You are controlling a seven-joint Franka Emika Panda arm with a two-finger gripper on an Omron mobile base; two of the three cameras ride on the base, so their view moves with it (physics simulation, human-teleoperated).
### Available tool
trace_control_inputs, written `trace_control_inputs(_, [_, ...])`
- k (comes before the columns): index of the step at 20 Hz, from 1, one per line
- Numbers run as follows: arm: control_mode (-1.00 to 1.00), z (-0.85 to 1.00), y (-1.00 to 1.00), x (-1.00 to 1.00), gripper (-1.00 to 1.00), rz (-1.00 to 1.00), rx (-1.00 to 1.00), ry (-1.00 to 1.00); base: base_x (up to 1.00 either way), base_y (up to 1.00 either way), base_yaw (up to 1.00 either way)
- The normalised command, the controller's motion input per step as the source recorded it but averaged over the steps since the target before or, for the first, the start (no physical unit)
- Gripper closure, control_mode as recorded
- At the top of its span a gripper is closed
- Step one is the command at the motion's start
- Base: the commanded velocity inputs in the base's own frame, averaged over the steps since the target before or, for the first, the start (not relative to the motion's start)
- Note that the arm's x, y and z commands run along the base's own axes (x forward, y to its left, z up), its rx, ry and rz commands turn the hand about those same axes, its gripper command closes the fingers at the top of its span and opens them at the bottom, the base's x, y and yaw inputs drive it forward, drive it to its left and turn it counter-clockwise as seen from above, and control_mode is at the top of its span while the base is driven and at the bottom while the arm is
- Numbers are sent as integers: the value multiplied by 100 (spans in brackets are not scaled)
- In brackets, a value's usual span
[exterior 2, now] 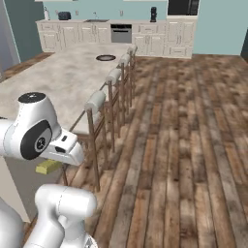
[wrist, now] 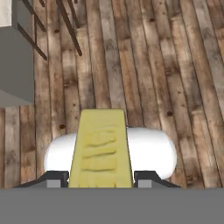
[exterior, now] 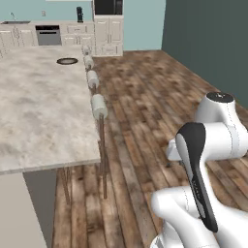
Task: Retrieve the butter from the fridge and place it on a plate on the dining table. Then retrieve the butter knife by the fridge and place it near the plate.
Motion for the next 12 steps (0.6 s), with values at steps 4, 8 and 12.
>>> trace_control_inputs(4, [100,0,0,0,100,0,0,0,69,-100,0])
trace_control_inputs(8, [100,0,0,0,100,0,0,0,83,-100,0])
trace_control_inputs(12, [100,0,0,0,100,0,0,0,90,-93,12])
